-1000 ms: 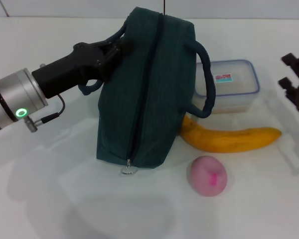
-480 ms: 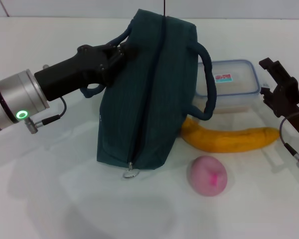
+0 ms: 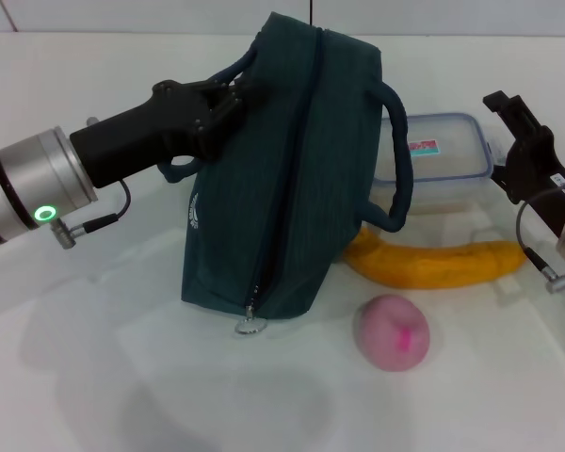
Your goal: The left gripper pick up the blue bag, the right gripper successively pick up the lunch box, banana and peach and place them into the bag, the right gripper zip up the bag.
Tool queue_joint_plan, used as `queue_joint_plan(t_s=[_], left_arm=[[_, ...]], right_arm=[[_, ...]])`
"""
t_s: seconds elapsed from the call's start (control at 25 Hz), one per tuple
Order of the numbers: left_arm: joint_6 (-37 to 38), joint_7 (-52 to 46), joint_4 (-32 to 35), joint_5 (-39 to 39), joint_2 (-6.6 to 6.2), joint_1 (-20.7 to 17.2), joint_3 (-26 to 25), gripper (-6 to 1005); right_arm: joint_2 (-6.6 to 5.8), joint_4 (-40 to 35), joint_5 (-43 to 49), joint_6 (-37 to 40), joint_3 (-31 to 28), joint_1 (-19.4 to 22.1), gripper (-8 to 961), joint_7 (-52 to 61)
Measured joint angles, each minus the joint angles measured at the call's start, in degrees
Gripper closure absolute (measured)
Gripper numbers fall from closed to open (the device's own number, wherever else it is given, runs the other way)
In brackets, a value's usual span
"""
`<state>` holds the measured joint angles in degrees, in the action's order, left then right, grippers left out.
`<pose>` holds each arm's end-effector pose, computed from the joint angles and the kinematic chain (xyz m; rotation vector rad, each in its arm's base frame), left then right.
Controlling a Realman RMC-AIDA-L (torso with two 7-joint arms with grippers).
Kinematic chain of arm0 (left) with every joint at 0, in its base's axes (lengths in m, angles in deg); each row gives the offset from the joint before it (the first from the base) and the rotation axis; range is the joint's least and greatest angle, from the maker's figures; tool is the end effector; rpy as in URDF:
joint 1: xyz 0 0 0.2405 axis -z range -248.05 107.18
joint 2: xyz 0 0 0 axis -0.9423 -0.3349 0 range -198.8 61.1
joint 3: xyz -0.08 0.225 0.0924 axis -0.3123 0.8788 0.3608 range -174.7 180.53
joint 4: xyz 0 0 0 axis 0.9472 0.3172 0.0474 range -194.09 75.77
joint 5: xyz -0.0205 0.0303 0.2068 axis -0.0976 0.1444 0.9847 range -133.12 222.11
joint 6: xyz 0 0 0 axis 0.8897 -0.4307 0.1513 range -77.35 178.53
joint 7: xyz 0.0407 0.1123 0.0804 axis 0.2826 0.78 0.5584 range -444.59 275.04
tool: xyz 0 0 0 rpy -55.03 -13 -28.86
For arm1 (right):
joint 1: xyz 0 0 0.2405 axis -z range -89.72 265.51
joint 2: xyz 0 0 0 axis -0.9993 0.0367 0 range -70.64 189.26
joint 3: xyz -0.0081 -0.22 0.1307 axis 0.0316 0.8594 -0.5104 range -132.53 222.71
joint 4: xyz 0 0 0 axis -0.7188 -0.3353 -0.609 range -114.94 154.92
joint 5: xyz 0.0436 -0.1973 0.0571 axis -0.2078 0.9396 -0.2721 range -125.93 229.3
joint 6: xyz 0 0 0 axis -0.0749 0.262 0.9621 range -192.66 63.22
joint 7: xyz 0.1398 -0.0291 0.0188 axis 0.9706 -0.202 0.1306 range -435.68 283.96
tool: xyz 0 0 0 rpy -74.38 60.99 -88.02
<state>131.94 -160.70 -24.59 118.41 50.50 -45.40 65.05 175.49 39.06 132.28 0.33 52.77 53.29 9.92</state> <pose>-0.2272 0.3366 -0.0061 -2.4390 -0.6492 -1.1806 0.2851 0.3408 -0.0646 -1.2169 1.9039 1.5586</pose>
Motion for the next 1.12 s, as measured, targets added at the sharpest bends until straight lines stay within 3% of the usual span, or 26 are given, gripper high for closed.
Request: queue_joint_plan(t_s=[0.52, 0.6, 1.04, 1.12], left_arm=[[-0.3, 0.4, -0.6, 0.0, 0.17, 0.6, 0.0, 960], [-0.3, 0.4, -0.6, 0.0, 0.18, 0.6, 0.0, 960], [-0.3, 0.1, -0.7, -0.1, 0.18, 1.1, 0.0, 960], [-0.3, 0.2, -0.6, -0.1, 0.18, 1.1, 0.0, 960]], right_arm=[[0.00, 1.1, 0.1, 0.0, -0.3, 0.2, 83, 0.0], [0.00, 1.1, 0.2, 0.2, -0.3, 0.4, 259, -0.2], [0.00, 1.3, -0.1, 3.9, -1.6, 1.7, 727, -2.7], [0.00, 1.5, 0.0, 3.8, -2.4, 1.8, 739, -2.7]])
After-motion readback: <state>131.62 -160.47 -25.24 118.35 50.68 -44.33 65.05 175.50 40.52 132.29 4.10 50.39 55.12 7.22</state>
